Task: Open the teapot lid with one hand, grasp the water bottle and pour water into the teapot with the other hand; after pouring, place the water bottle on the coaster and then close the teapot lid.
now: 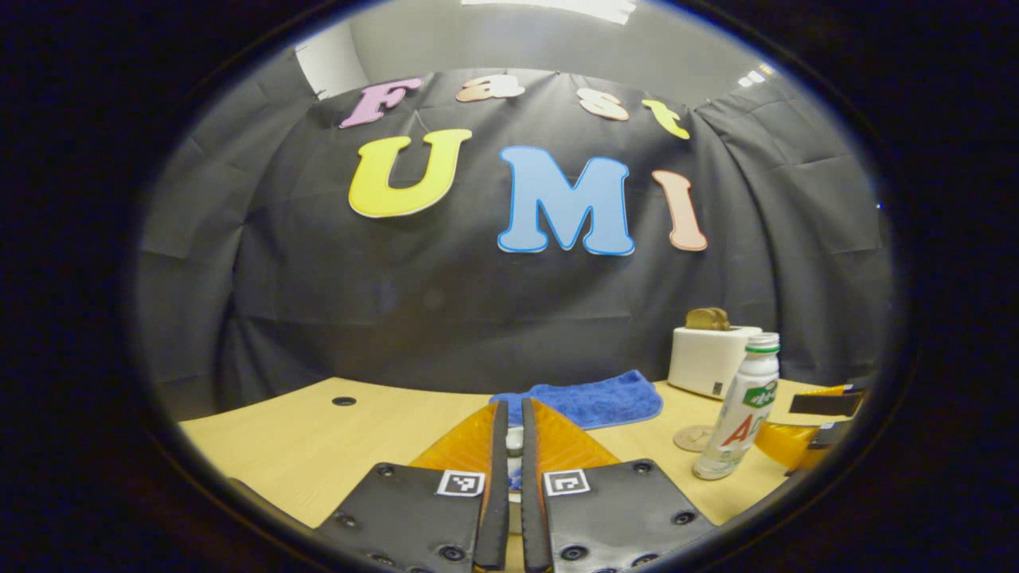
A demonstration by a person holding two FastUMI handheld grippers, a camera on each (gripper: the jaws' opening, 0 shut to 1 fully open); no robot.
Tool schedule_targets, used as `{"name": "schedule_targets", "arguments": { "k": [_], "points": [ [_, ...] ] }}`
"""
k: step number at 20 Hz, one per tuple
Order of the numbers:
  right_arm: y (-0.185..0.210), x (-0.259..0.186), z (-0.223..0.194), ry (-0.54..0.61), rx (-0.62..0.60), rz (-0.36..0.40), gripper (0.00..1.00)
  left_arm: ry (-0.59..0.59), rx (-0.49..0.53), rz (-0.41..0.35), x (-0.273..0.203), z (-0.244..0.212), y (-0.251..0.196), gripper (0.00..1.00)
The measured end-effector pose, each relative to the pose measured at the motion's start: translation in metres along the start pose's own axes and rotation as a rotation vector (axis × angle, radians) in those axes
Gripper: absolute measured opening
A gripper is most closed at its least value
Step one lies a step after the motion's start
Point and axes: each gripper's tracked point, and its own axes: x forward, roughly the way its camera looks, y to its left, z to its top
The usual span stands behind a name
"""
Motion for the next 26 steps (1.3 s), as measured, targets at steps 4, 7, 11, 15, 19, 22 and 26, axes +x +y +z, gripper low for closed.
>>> {"name": "schedule_targets", "arguments": {
  "k": [4, 7, 11, 15, 19, 22, 26],
  "points": [
    [-0.001, 0.020, -0.009, 0.035, -0.035, 0.006, 0.95, -0.032, -0.056, -0.027, -0.049, 0.015, 0.002, 0.13],
    [-0.004, 0.037, -0.018, 0.071, -0.049, -0.001, 0.96, -0.081, -0.060, -0.026, -0.075, 0.036, 0.008, 0.17],
    [-0.006, 0.055, -0.019, 0.080, -0.035, -0.009, 0.95, -0.126, -0.080, -0.031, -0.094, 0.054, 0.009, 0.13],
    [-0.013, 0.071, -0.016, 0.078, -0.031, -0.055, 0.95, -0.096, -0.087, -0.061, -0.108, 0.047, 0.000, 0.17],
    [-0.014, 0.078, -0.009, 0.054, -0.005, -0.089, 0.95, -0.056, -0.056, -0.081, -0.127, 0.029, -0.004, 0.17],
    [-0.011, 0.082, -0.011, 0.045, -0.001, -0.082, 0.75, -0.054, -0.042, -0.088, -0.139, 0.022, -0.003, 0.13],
    [-0.001, 0.077, -0.006, 0.037, -0.121, -0.056, 0.75, -0.041, -0.062, -0.134, -0.162, 0.015, -0.013, 0.09]
  ]
}}
